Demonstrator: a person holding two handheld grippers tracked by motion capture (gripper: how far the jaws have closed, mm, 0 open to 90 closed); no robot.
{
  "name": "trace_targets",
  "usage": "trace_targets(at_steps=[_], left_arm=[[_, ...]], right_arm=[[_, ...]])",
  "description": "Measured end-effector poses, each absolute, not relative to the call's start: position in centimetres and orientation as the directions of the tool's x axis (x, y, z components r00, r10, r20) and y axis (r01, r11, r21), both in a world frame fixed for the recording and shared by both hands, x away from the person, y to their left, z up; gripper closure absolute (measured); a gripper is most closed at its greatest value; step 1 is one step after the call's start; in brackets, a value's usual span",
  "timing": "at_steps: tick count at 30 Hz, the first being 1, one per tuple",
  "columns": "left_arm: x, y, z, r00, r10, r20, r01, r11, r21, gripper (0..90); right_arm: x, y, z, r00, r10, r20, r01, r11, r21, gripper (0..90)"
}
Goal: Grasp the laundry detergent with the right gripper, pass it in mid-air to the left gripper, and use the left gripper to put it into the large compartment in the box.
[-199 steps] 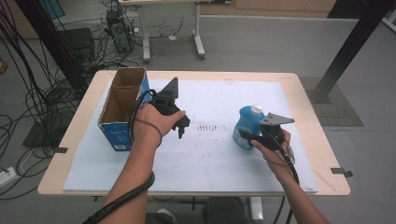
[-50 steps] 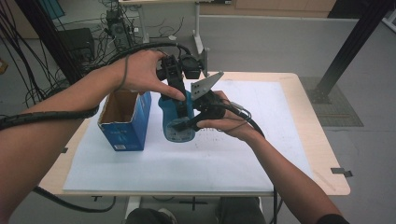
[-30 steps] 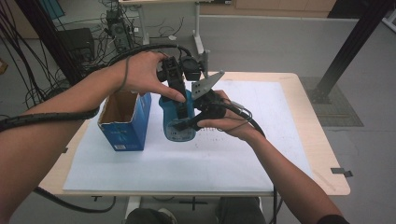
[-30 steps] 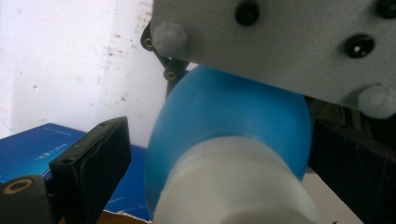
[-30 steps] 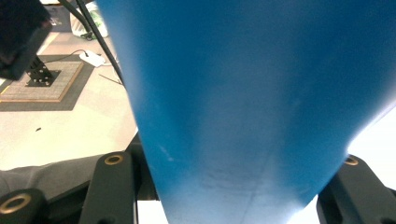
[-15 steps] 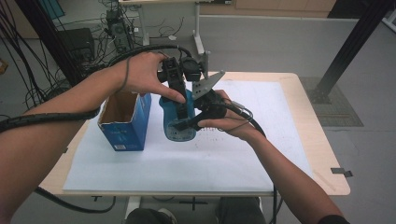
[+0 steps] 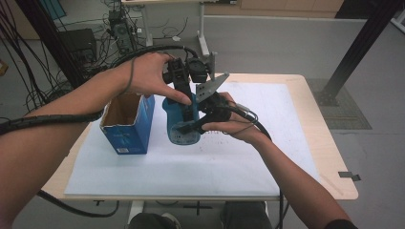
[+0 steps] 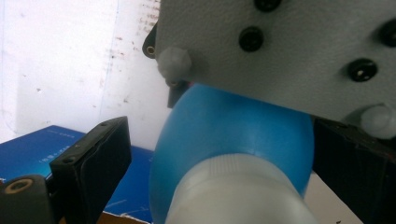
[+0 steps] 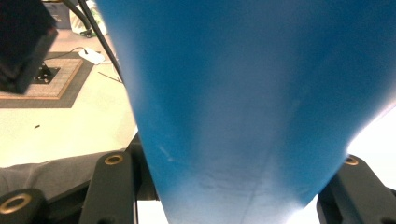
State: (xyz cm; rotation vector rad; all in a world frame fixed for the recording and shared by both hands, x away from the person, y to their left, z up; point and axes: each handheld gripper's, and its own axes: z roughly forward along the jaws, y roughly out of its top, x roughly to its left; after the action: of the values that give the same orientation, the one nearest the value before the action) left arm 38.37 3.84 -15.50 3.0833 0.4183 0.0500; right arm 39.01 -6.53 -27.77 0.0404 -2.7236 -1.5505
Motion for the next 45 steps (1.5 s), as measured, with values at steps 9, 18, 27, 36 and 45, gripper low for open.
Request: trace_targets(at_steps=[9,18,27,36,45], left_arm=[[38.24,4.03,-15.55,0.962,0.27,0.032,0.269,-0.963,0.029,7.1],[38.15,4.02,-15.55,0.963,0.267,0.031,0.267,-0.964,0.023,7.0],[38.23,3.9,-15.42,0.964,0.265,0.034,0.264,-0.964,0.03,7.0],[38.16,3.92,-15.41,0.963,0.265,0.035,0.264,-0.964,0.034,7.1],[37.99,4.0,-15.32,0.963,0.268,0.036,0.267,-0.963,0.035,7.1]], right_arm=[[38.96,-6.56,-27.74,-1.0,-0.026,-0.01,-0.022,0.506,0.862,43.8],[38.86,-6.59,-27.7,-1.0,-0.024,-0.008,-0.019,0.507,0.861,43.8],[38.91,-6.76,-27.62,-1.0,-0.021,-0.008,-0.018,0.506,0.862,43.8],[38.89,-6.75,-27.61,-1.0,-0.023,-0.014,-0.024,0.507,0.862,43.8],[38.69,-6.81,-27.54,-1.0,-0.017,-0.007,-0.015,0.512,0.859,43.8]])
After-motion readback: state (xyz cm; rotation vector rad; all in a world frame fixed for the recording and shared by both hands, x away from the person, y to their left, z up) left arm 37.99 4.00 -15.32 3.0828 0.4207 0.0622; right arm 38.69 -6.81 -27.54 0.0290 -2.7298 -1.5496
